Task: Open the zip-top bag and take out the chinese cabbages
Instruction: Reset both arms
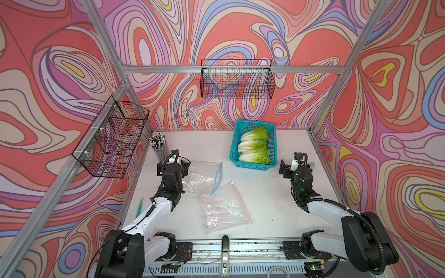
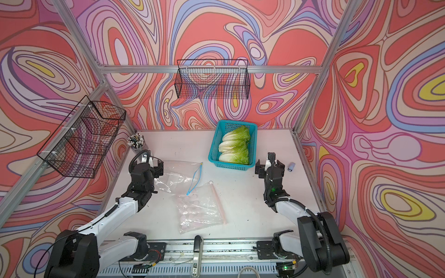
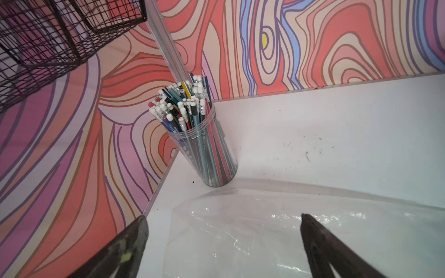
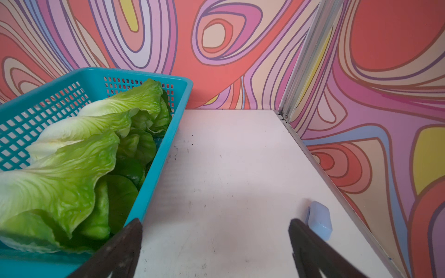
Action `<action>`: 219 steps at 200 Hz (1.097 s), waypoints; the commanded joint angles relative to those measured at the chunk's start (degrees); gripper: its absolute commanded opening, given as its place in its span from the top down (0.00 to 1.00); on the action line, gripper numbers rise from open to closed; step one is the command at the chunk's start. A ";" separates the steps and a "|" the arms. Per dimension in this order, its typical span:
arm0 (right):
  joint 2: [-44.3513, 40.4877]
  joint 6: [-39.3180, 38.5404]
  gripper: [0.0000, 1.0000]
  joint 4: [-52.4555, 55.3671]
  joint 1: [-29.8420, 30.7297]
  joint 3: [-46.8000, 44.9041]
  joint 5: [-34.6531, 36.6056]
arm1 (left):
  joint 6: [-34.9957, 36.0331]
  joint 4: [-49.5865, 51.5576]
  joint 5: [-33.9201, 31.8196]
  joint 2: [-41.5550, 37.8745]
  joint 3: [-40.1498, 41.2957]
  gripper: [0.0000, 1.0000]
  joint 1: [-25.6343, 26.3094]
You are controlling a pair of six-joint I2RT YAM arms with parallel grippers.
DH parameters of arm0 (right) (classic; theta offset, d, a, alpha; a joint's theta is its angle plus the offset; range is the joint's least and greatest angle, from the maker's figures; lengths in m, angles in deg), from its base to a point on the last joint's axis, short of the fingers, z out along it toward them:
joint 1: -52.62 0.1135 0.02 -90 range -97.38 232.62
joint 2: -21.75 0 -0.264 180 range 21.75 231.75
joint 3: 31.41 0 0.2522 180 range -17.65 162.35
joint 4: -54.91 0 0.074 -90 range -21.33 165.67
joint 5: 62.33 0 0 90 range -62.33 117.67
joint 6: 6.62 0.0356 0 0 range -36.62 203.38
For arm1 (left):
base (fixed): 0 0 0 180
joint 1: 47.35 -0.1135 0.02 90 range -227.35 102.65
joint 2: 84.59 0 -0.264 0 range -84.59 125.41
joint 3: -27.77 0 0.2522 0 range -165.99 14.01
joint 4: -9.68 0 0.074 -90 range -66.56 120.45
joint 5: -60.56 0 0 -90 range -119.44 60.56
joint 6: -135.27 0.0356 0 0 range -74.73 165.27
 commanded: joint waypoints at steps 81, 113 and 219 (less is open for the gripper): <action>14.04 -0.74 0.02 -30.48 -0.38 -6.40 -0.24 | 1.67 -20.55 6.84 8.38 7.20 0.00 -0.31; 17.88 -0.39 0.02 -37.40 -0.36 -8.38 0.83 | -3.27 -20.23 12.38 8.22 7.62 0.00 -2.67; 25.56 -1.01 0.02 -40.96 -0.43 -6.74 -0.72 | -6.52 -52.70 17.65 26.32 17.42 0.00 -6.76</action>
